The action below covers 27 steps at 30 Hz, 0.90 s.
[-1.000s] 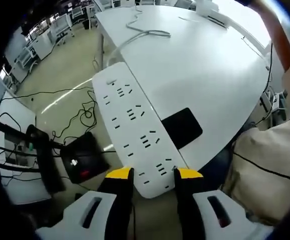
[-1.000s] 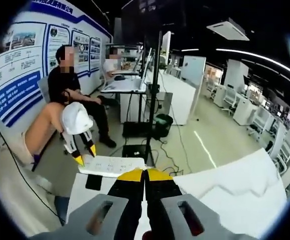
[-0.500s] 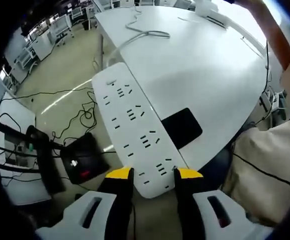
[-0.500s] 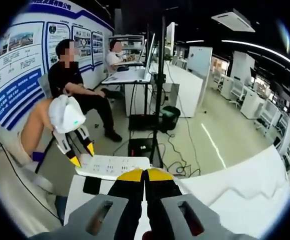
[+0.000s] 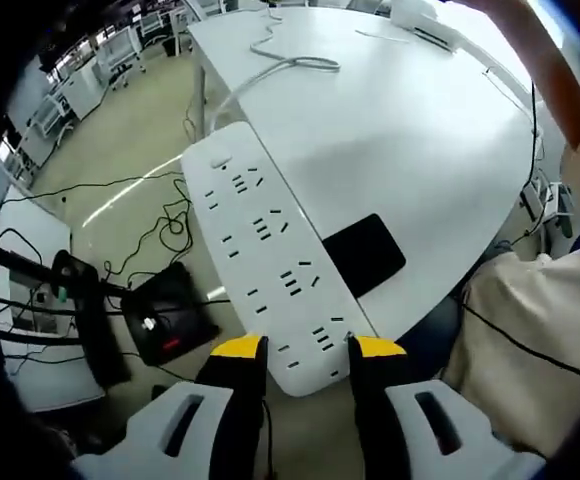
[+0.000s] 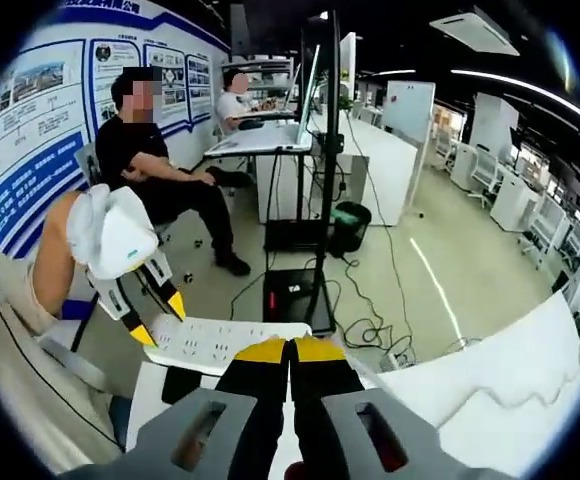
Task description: Pick up the power strip scattered on the table, fix it on the side mounting bracket of the table, and press the switch
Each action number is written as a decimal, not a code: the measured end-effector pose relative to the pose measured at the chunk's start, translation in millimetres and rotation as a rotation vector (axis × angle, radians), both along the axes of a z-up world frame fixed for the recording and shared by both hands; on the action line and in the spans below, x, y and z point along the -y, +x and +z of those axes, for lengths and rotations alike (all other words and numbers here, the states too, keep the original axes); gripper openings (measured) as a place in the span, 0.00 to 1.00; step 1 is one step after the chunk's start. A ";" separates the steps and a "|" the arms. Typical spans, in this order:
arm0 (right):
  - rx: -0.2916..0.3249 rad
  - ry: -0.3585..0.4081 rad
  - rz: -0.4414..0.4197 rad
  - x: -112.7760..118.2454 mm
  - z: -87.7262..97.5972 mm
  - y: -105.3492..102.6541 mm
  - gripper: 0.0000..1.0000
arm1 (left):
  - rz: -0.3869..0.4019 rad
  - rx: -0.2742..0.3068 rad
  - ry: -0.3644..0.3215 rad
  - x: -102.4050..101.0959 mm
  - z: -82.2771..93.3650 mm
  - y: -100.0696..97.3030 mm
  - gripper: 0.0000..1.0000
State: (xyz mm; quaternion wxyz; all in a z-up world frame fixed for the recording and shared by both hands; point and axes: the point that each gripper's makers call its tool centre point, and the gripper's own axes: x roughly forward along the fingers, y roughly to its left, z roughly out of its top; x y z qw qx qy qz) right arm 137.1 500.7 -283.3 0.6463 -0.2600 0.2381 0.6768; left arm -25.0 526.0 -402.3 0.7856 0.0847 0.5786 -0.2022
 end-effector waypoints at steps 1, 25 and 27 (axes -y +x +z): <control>0.001 -0.002 -0.001 -0.8 0.6 0.0 0.00 | -0.002 0.000 0.000 0.0 0.0 -0.1 0.37; -0.005 -0.085 0.101 -36.5 -30.3 -31.2 0.00 | 0.005 0.023 -0.018 1.6 0.4 -2.9 0.37; -0.005 -0.095 0.097 -38.1 -32.6 -29.9 0.00 | 0.004 0.026 -0.020 1.8 0.4 -3.1 0.37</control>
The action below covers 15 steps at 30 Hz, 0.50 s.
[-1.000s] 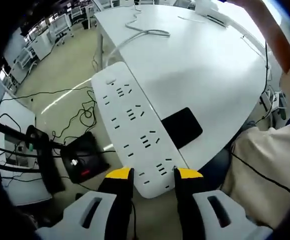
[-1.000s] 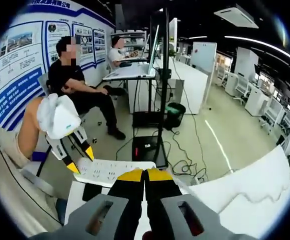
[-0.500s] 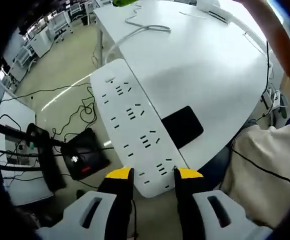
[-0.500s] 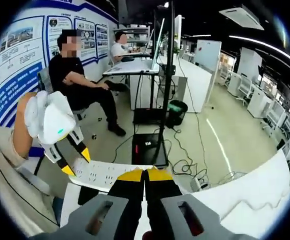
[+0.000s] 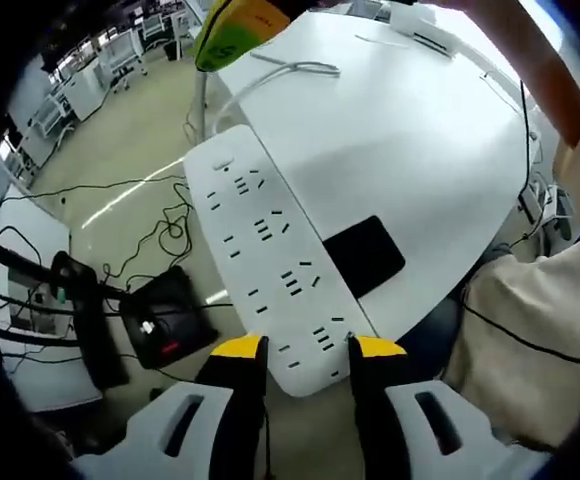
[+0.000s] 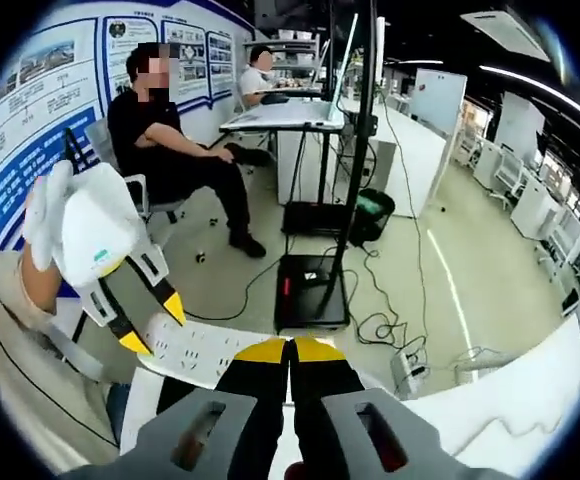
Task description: Pick up the power strip scattered on the table, fix it on the side mounting bracket of the table, and press the switch
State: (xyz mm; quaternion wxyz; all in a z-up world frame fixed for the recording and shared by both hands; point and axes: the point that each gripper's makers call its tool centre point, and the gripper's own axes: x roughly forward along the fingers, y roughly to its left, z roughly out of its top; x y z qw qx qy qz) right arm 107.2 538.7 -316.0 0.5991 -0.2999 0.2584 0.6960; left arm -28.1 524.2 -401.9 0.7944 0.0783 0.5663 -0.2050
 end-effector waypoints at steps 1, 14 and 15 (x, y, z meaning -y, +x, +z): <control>-0.002 -0.005 0.000 -1.1 -1.2 -0.2 0.00 | -0.002 -0.002 0.000 -1.5 0.0 2.2 0.37; 0.002 -0.042 -0.021 -7.0 -15.1 4.6 0.00 | -0.008 -0.014 0.010 -3.5 -0.8 6.4 0.37; 0.003 -0.046 -0.021 -7.1 -16.6 4.7 0.00 | -0.008 -0.013 0.011 -3.6 -0.8 6.6 0.37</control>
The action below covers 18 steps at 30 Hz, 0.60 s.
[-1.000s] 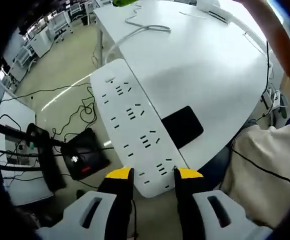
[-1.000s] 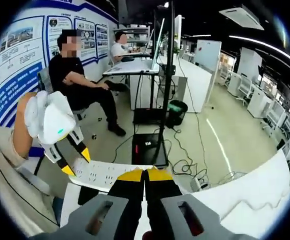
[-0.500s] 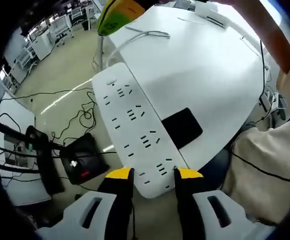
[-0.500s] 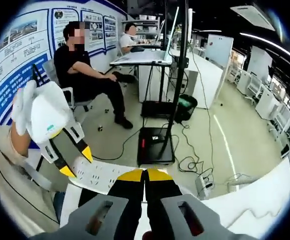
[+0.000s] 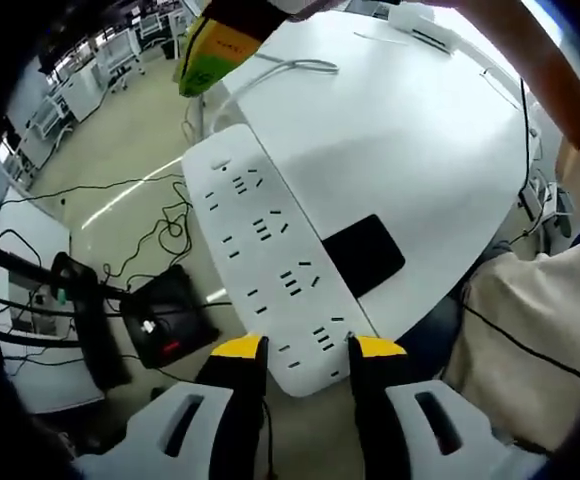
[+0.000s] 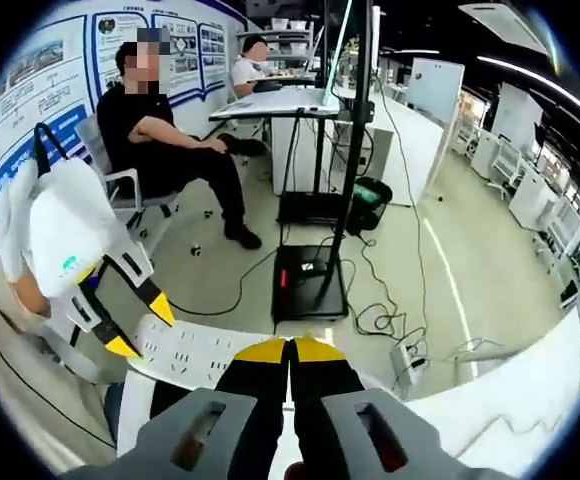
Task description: Pick up the power strip scattered on the table, fix it on the side mounting bracket of the table, and press the switch
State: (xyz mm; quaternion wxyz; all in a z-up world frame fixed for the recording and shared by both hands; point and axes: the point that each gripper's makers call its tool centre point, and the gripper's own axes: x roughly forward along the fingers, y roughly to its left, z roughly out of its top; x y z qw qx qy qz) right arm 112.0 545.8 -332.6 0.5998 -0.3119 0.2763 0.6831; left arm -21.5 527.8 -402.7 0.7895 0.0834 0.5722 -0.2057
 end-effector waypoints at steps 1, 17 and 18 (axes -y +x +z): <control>0.002 -0.003 0.000 -0.2 -1.0 0.3 0.00 | 0.000 0.002 0.000 -0.2 0.0 0.3 0.37; -0.004 -0.030 -0.032 -7.0 -15.3 17.2 0.00 | -0.004 0.000 0.000 -3.3 -0.1 3.0 0.37; -0.007 -0.032 -0.034 -6.9 -16.5 17.7 0.00 | -0.004 0.000 0.000 -3.5 -0.1 3.1 0.37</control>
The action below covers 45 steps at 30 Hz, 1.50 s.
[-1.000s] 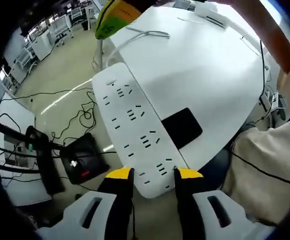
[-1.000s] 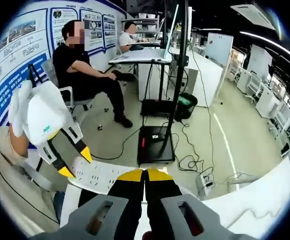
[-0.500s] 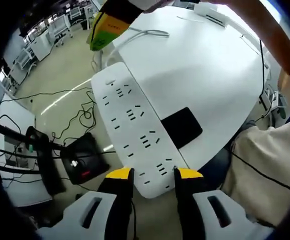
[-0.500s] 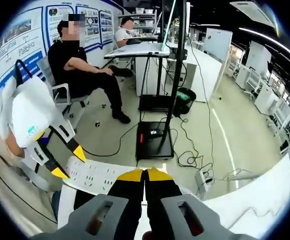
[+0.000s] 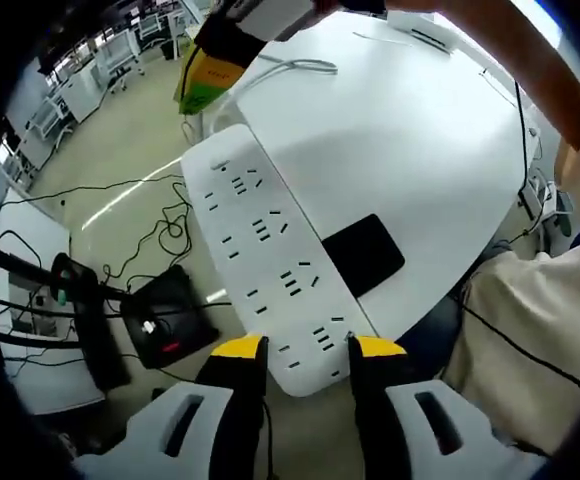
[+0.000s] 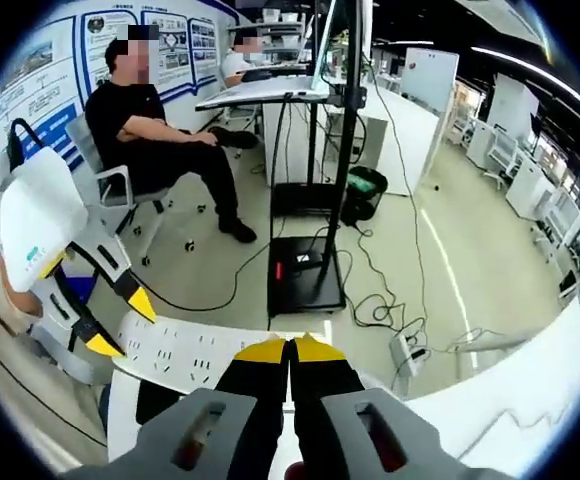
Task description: Pick up the power strip scattered on the table, fix it on the side mounting bracket of the table, and press the switch
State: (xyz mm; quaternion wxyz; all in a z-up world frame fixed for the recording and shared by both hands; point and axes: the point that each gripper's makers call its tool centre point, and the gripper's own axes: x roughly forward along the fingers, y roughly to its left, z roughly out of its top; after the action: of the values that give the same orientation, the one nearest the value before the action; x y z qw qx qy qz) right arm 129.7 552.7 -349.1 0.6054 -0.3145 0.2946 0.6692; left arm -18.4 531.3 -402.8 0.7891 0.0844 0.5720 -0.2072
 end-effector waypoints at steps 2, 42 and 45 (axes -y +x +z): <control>-0.004 -0.005 -0.005 0.1 -2.5 0.9 0.00 | 0.000 0.000 0.000 -0.5 0.0 0.2 0.37; -0.011 -0.160 0.022 14.5 -52.8 -11.2 0.00 | -0.003 0.007 0.005 3.5 -0.1 -1.5 0.37; -0.022 -0.165 0.018 15.0 -53.5 -11.3 0.00 | -0.003 -0.002 0.011 2.4 0.4 -2.1 0.37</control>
State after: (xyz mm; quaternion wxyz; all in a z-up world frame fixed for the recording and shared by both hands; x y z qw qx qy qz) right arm 118.4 537.8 -402.7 0.5681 -0.3586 0.3523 0.6515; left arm -20.5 528.9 -402.4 0.7879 0.0892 0.5736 -0.2053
